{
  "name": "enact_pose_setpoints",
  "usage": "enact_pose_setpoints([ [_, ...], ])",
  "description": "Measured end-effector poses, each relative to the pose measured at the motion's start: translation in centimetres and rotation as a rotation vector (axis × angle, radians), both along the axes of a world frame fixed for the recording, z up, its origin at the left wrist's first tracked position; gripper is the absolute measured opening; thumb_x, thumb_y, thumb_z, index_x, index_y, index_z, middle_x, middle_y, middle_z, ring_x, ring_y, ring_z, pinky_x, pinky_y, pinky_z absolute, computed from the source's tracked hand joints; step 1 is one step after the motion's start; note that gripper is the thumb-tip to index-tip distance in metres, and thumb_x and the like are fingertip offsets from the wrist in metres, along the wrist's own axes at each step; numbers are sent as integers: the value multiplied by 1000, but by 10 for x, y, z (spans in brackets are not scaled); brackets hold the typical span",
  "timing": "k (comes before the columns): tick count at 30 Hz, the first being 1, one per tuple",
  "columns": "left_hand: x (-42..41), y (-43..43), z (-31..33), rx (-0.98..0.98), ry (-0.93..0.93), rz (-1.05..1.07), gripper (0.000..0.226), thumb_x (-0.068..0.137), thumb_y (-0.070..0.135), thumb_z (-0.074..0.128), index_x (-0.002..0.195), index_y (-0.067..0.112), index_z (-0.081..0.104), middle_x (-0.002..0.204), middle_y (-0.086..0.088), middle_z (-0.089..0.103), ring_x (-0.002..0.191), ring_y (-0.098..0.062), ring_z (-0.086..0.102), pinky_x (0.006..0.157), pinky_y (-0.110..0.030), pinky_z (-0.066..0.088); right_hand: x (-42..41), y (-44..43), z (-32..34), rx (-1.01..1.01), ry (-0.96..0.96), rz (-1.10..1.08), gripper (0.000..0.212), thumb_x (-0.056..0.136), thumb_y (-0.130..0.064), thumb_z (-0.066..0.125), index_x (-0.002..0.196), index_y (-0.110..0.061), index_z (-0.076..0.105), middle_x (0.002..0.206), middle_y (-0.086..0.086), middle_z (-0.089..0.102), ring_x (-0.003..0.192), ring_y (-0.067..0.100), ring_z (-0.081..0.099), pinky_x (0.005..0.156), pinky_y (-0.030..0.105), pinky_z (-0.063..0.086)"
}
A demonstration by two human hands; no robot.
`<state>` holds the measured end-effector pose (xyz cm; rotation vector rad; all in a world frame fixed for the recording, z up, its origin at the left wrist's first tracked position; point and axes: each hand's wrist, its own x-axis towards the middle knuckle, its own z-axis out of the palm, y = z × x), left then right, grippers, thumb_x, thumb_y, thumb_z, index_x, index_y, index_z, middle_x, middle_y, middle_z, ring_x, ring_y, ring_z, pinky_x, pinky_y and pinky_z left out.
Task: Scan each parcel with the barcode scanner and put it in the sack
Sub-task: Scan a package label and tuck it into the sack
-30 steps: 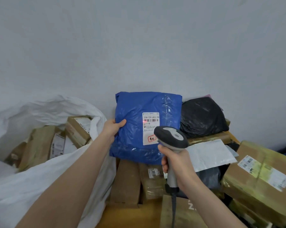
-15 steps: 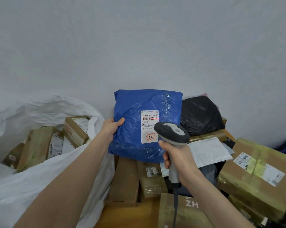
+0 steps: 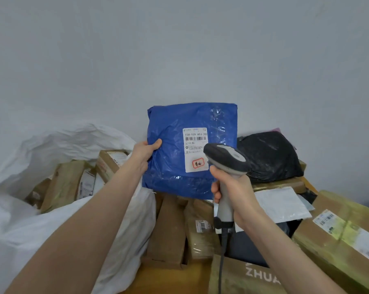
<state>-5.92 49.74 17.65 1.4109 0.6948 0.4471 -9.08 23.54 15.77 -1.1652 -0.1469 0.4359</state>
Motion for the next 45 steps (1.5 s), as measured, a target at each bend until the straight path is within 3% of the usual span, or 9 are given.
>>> enact_pose_setpoints([
  [3,-24,23,47,30,-91,88,33,88,21,70,115,4,61,96,-3,67,78,-16,63,59,-28,52,4,23,25,59,-48,53,11,88,-19,69,83,-11,64,48,4,55,40,13,45,40,24,40],
  [9,-125,117,121,204,-220,397,29,86,18,73,110,4,64,92,1,67,80,-14,65,63,-28,54,-14,105,58,93,-39,222,15,87,-23,70,80,-12,62,49,5,56,40,13,46,43,23,41],
  [22,-210,300,55,265,1,831,16,89,23,67,99,11,64,99,-4,63,82,-20,59,75,-30,49,-49,254,35,-51,63,296,18,86,-24,71,83,-9,63,49,4,57,38,12,49,41,22,44],
  [25,-216,331,69,285,24,748,25,89,20,69,109,6,65,107,-7,65,92,-24,62,78,-32,50,-45,269,29,-70,61,277,17,86,-25,71,86,-10,64,50,3,57,40,12,49,43,24,44],
  [29,-212,338,65,332,290,446,38,88,14,69,119,-6,60,115,-17,63,91,-29,62,81,-35,47,-48,291,29,-64,89,278,18,87,-23,71,78,-10,61,49,5,55,40,13,47,42,22,43],
  [33,-189,328,22,603,497,324,34,88,14,65,117,-3,62,117,-20,63,106,-36,60,93,-43,49,-52,314,26,-53,86,312,16,87,-23,71,84,-10,61,50,5,55,40,13,45,42,22,41],
  [38,-178,332,-19,755,802,356,22,90,17,59,107,5,52,115,-17,61,92,-29,58,72,-34,46,-48,333,14,-75,83,313,18,86,-24,72,94,-10,64,52,6,58,39,13,47,41,22,42],
  [42,-154,320,-10,1314,845,316,58,89,17,59,140,7,32,138,-19,39,121,-35,43,91,-42,41,-43,342,7,-106,80,309,17,87,-25,71,93,-11,64,52,5,58,39,12,48,40,24,43],
  [45,-127,279,-22,1286,860,-172,89,80,51,64,151,29,16,157,-13,13,144,-37,9,109,-61,20,-41,350,7,-122,105,305,18,87,-27,71,93,-12,62,50,4,57,39,12,49,40,23,43],
])
